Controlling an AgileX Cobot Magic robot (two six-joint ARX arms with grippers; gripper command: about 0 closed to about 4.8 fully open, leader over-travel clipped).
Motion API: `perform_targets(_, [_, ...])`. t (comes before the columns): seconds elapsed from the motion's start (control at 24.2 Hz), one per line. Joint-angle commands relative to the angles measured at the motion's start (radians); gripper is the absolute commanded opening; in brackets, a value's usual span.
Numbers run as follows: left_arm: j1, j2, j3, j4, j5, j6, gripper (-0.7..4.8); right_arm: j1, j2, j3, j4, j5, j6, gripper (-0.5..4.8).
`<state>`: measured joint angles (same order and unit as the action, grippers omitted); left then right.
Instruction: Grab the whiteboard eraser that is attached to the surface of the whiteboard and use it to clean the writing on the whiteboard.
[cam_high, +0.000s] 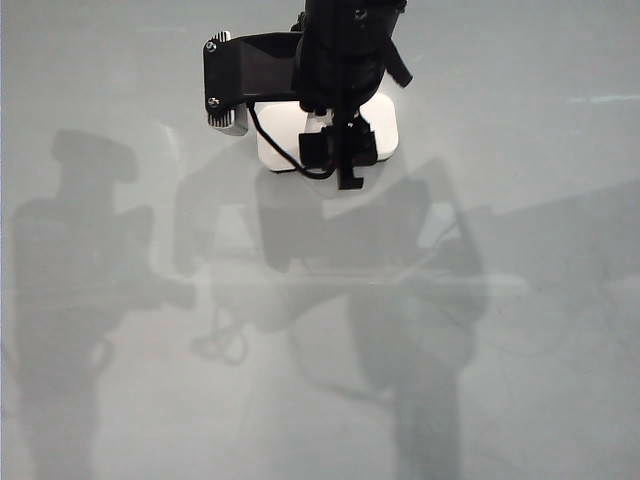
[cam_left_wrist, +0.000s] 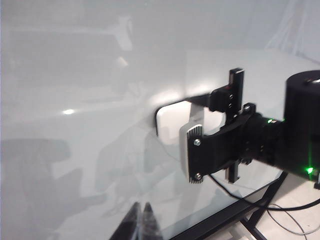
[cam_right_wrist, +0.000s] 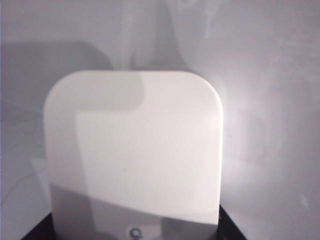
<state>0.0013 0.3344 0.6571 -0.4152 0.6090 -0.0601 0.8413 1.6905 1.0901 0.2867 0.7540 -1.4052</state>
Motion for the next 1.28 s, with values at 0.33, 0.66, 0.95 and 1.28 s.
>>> perform_targets(0.33, [-0.001, 0.000, 0.002, 0.013, -0.003, 0.003, -0.06, 0.107, -0.051, 0.004, -0.079, 0.101, 0.172, 2.42])
perform_targets(0.66, [-0.001, 0.000, 0.003, 0.013, -0.002, 0.000, -0.06, 0.123, -0.496, -0.158, -0.260, 0.175, 0.685, 2.42])
perform_targets(0.95, [-0.002, 0.000, 0.003, 0.013, -0.003, 0.000, -0.06, -0.166, -0.832, -0.355, -0.260, 0.043, 1.071, 2.41])
perform_targets(1.28, [-0.001, 0.000, 0.003, 0.013, -0.004, 0.000, -0.06, -0.468, -0.870, -0.604, 0.111, -0.309, 1.173, 2.29])
